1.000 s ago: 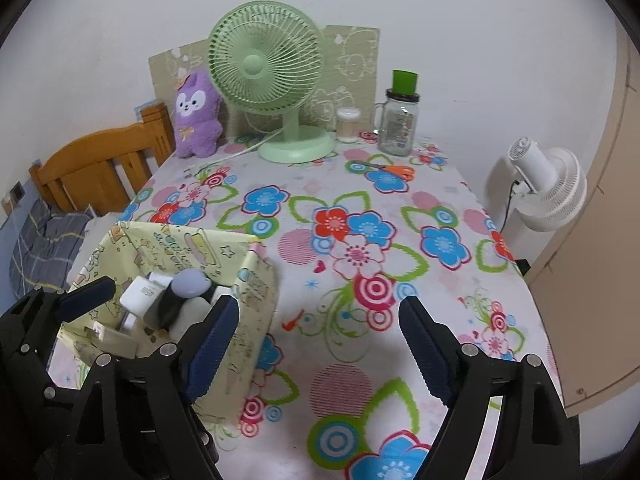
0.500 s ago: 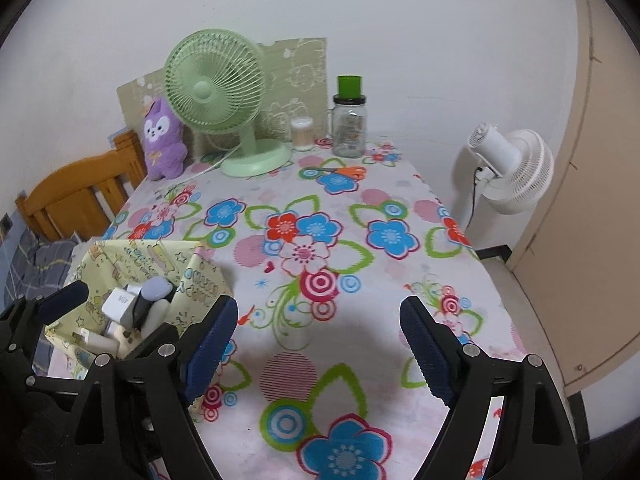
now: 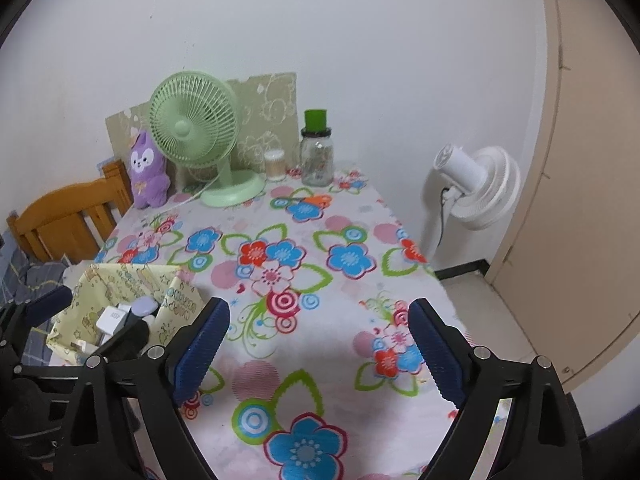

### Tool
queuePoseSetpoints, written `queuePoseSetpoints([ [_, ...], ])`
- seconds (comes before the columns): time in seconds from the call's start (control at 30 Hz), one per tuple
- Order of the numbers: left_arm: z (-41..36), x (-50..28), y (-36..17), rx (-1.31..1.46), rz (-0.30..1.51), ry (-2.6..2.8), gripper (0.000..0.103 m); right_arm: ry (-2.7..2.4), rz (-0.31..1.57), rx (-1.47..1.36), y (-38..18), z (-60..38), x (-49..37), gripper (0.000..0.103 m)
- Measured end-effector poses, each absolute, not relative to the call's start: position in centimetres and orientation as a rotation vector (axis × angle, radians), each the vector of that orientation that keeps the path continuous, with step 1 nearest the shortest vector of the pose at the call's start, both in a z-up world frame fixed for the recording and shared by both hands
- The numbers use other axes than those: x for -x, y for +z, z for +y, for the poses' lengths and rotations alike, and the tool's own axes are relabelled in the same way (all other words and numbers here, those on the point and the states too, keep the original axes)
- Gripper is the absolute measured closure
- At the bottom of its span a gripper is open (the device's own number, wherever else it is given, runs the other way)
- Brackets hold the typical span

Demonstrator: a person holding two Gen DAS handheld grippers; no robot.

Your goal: Organize rigid objects

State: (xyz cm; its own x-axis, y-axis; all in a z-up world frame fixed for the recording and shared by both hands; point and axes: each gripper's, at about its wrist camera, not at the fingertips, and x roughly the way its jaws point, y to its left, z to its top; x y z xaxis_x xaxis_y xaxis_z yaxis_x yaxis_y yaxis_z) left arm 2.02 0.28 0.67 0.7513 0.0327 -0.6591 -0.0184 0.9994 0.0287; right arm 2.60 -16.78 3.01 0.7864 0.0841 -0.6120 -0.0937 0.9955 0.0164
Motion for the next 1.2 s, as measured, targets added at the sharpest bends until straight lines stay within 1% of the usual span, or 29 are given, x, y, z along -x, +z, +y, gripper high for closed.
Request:
queuePoseSetpoints([
  [0.17,0.1,-1.4,1.3,-0.032,0.698,0.023,0.0,0.096,0.638,-0.009,3.5,-17.7,-1.9,0.008],
  [0.7,0.6,0.2,2.1,-0.024,0.656,0.033,0.0,0.085,0.623,-0.014,3.7,-18.0,-0.8,0.008],
  [1.2,0.7,0.5,2.3,-0.021,0.652,0.029,0.0,0.087,0.605,-0.001,3.9,-17.3,-0.4,0.008],
])
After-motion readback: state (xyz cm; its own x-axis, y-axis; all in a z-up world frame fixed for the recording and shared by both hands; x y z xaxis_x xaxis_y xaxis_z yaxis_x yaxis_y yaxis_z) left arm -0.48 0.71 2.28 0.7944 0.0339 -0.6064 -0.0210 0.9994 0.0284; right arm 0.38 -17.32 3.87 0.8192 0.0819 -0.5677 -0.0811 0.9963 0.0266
